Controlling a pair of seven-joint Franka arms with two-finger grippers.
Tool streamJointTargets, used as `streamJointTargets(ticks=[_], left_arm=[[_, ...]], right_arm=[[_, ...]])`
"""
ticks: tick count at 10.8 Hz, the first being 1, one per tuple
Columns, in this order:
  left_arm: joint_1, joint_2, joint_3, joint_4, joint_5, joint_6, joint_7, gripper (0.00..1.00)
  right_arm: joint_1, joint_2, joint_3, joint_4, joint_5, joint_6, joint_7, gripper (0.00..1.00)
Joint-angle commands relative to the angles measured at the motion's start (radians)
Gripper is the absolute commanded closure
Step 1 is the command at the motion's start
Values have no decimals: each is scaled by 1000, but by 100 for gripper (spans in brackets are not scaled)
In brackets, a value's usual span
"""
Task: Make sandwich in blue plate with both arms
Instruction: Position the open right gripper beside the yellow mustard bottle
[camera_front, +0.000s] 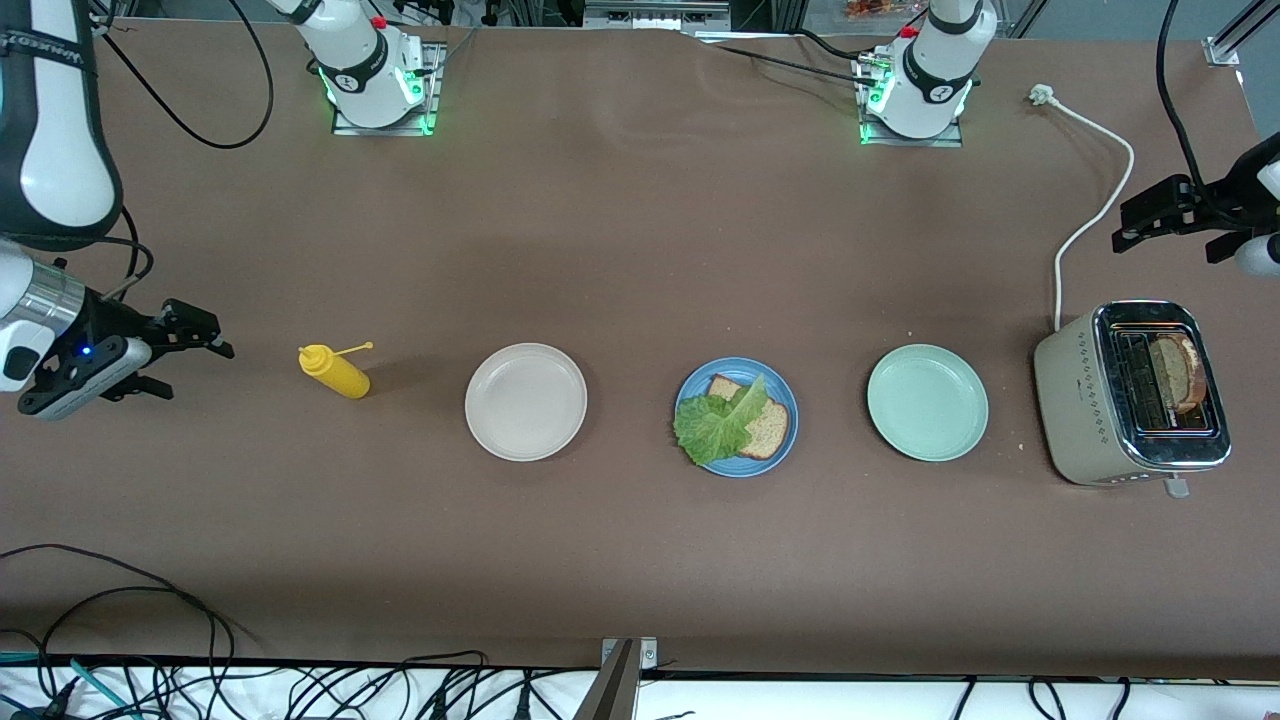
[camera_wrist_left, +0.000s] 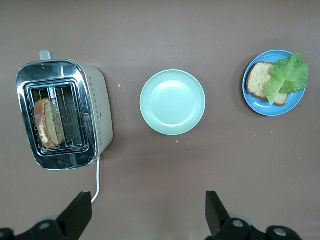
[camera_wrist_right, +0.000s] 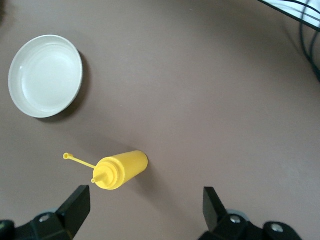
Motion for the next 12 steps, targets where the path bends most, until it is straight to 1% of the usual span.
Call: streamJointTargets(ticks=[1,2,3,6,8,10,12], left_arm=[[6,10,-2,18,-14,-7,14,0],[6,11,-2,18,-14,-7,14,0],[7,13,-2,18,-14,-7,15,0],[7,13,-2,18,-16,-7,15,0],[9,13,-2,18,-16,-7,15,0],[9,14,-2,18,-16,-7,15,0],[10,18,0,18,-16,-7,15,0]], right_arm=[[-14,24,-41,-47,196,10,-305,0],[-18,35,-48,-47,273,-6,-398,0],[-22,59,-77,-47,327,-32,-461,0],[-37,115,-107,-44,488,-102,-701,0],[-43,162,-143,-39,556,-165,-831,0],[-49,228,-174,-24,651,-264,-969,0],[-54,280,-211,-21,711,-348,-1077,0]])
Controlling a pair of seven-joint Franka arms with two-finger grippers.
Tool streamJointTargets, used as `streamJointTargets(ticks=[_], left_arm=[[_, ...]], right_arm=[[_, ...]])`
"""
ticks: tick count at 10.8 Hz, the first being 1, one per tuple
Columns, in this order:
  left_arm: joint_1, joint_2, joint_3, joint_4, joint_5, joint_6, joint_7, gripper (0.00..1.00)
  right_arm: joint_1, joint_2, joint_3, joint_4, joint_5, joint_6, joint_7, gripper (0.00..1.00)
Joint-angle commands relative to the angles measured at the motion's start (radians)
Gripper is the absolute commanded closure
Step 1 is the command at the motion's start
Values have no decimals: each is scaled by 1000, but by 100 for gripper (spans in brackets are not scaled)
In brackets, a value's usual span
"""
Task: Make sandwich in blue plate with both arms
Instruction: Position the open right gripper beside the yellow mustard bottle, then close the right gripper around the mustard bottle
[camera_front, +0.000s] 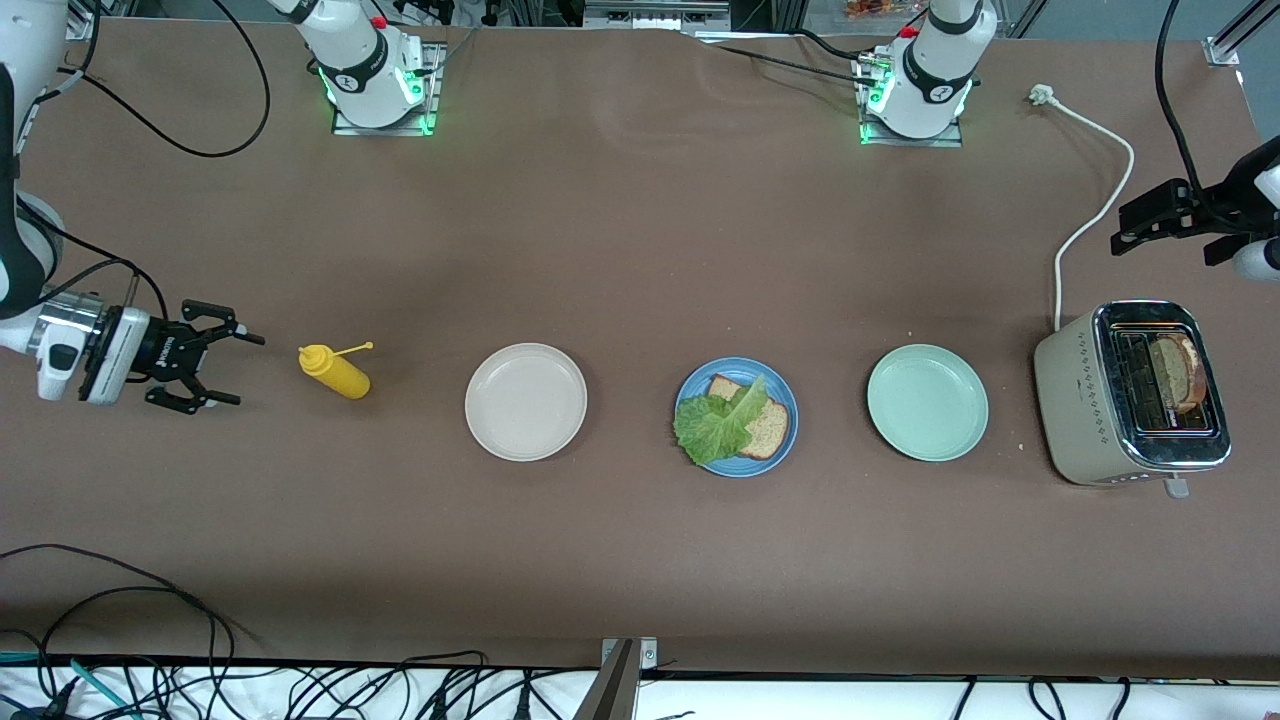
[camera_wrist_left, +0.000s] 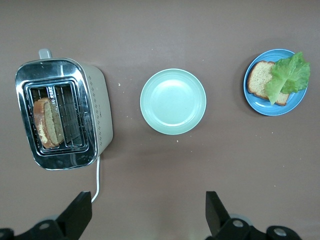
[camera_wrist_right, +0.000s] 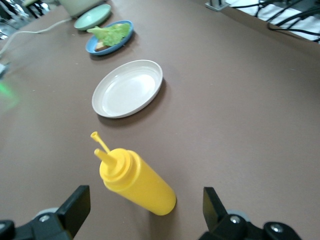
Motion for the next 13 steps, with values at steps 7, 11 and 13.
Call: streamJointTargets(ticks=[7,11,13], left_arm=[[10,12,-2,18,-16,-7,15,0],[10,14,0,18,-16,-5,15,0],[11,17,0,18,-16,-7,15,0]], right_arm=[[-27,246,-60,43,255,-264,-417,0],[-27,284,-59,46,273,-268,-479,0],[-29,289,-54,46,292,-285,-480,0]])
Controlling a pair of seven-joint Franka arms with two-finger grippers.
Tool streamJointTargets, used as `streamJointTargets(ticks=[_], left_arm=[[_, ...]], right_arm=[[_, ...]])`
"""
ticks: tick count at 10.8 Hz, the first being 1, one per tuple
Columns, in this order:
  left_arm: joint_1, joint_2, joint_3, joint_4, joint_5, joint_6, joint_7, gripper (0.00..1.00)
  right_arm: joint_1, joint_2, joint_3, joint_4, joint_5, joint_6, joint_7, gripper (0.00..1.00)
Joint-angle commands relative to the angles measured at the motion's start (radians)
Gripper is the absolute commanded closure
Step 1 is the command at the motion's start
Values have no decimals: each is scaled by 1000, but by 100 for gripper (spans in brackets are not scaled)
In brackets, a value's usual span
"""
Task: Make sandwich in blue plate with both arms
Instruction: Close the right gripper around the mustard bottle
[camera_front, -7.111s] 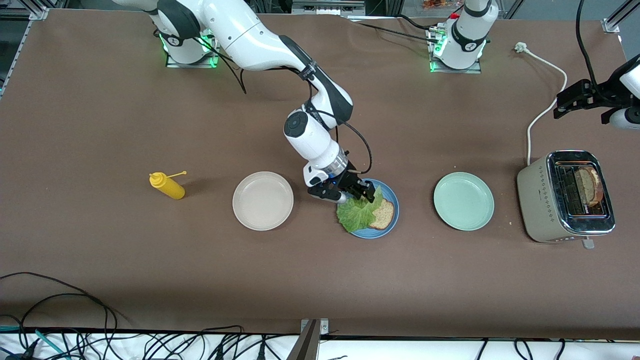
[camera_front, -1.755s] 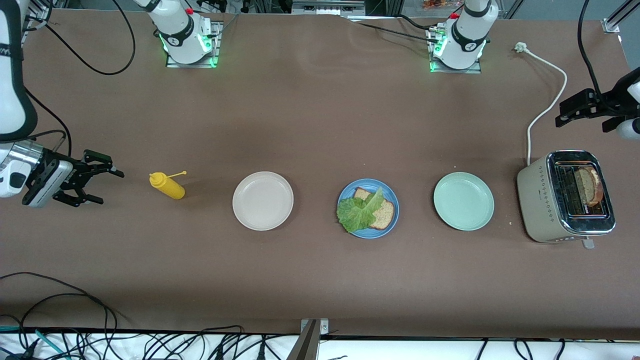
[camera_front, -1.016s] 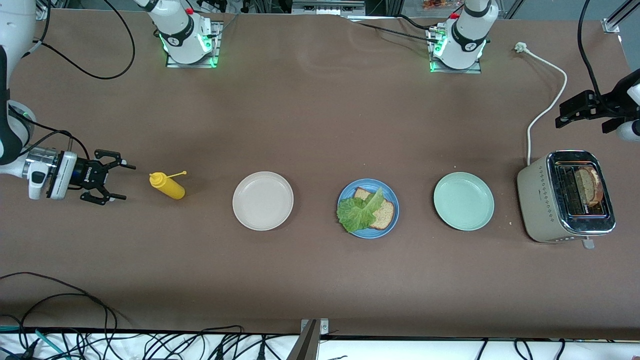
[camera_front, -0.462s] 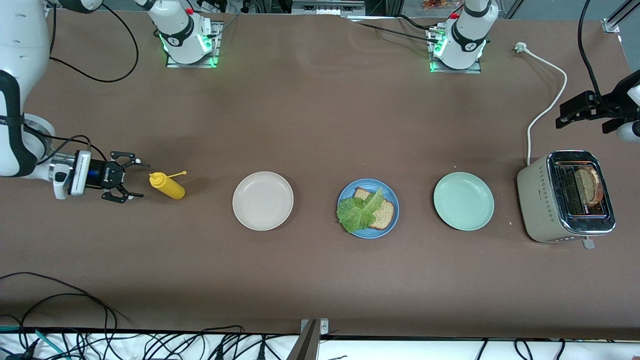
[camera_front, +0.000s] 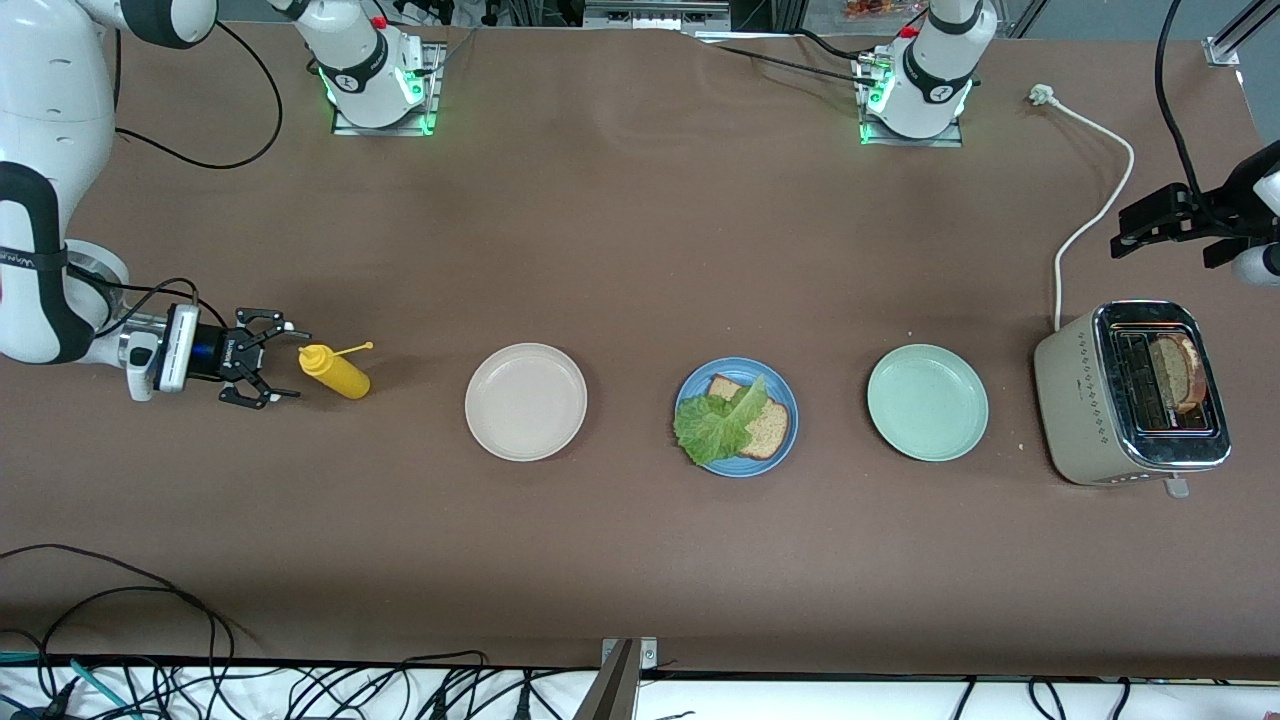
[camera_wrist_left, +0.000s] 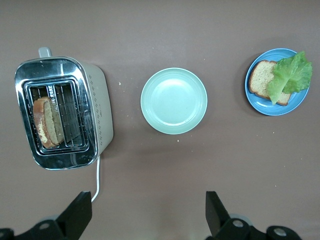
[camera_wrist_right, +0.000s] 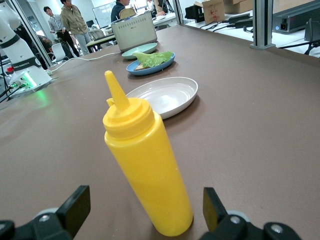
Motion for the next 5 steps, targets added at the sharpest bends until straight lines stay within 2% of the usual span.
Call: streamJointTargets(ticks=[1,5], left_arm=[[13,12,-1,18,-17,-5,15,0],[17,12,-1,18,-20,-5,15,0]], right_arm=[[-10,32,7,26,37,-37,-21,0],[-10,59,41,28,82,-35,-33,0]])
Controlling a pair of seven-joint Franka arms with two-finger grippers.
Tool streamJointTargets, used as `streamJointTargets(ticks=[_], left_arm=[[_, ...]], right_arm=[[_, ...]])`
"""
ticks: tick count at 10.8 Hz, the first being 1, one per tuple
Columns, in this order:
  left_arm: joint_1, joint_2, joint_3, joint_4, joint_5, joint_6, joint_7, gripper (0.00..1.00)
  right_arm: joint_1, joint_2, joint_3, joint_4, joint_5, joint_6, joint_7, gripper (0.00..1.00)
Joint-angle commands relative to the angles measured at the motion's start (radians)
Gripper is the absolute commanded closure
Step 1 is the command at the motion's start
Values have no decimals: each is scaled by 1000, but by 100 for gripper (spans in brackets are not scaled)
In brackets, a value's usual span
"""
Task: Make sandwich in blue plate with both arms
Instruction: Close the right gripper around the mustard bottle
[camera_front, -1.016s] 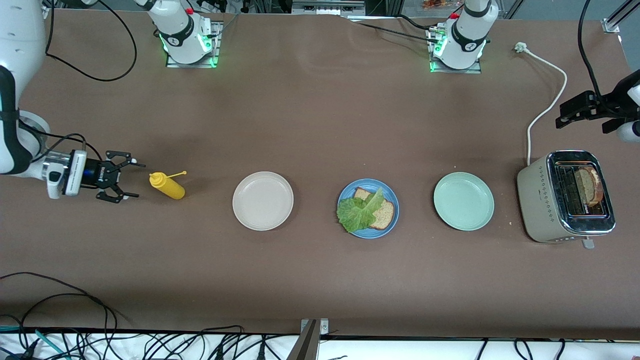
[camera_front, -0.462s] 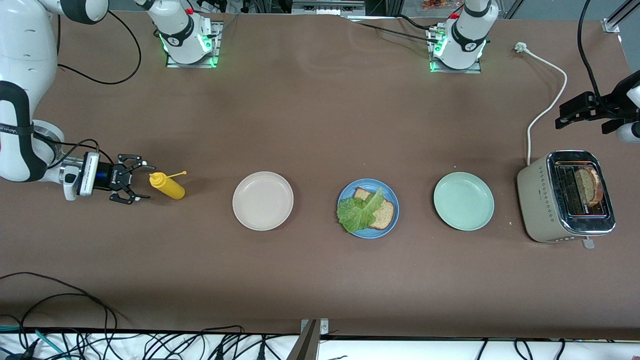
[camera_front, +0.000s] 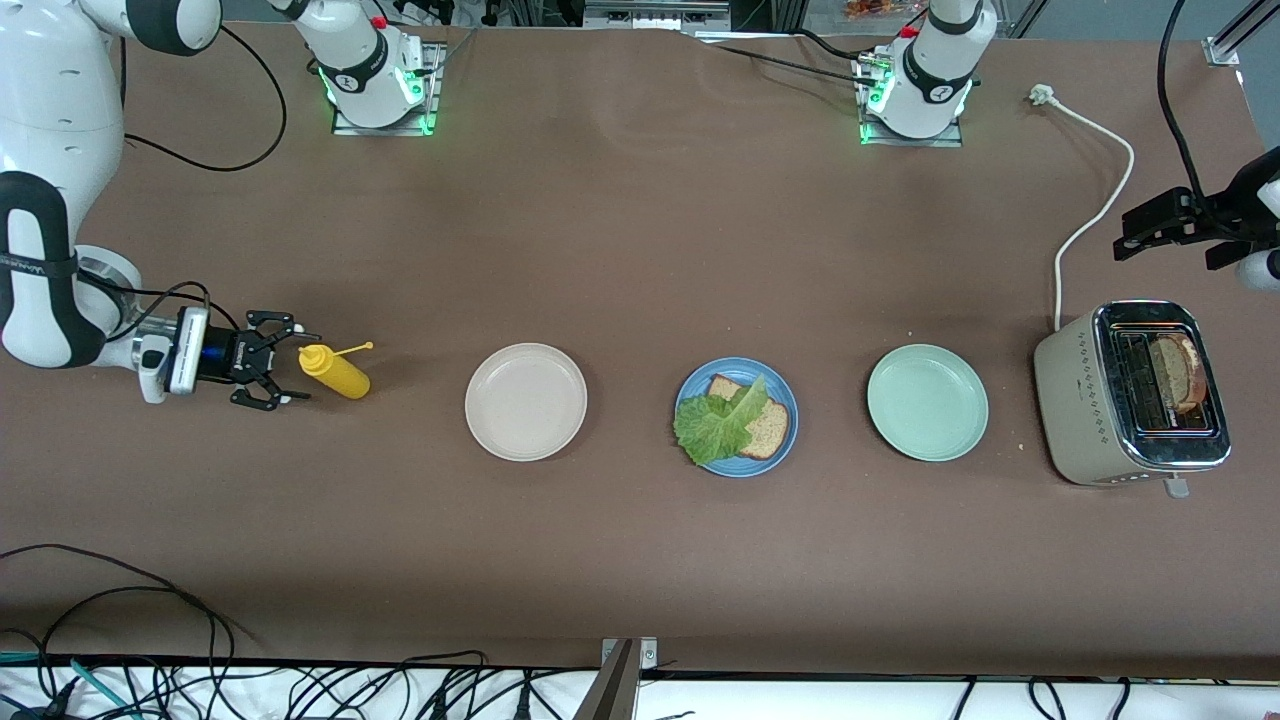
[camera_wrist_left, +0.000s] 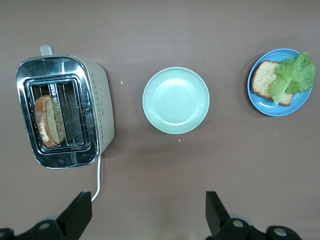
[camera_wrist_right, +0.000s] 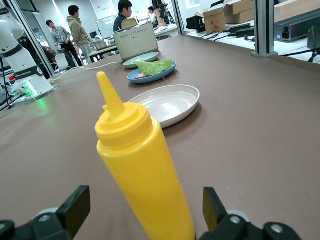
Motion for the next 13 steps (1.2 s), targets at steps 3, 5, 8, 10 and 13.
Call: streamJointTargets(ticks=[3,5,8,10,13], left_arm=[[8,8,-1,18,-20,-5,15,0],[8,8,-1,20,-20,-5,15,0],[11,8,-1,18,-20,-5,15,0],[11,10,-1,18,-20,-5,15,0],[11,10,-1,18,-20,-5,15,0]], right_arm=[[-10,51,47,27,66,-11,-21,0],[-7,54,50,27,82,-6,-21,0],[-9,54,59,27,80,-2,-21,63],[-7,54,59,29,79,-2,-20,75],[-6,40,51,148,16,12,30,73]])
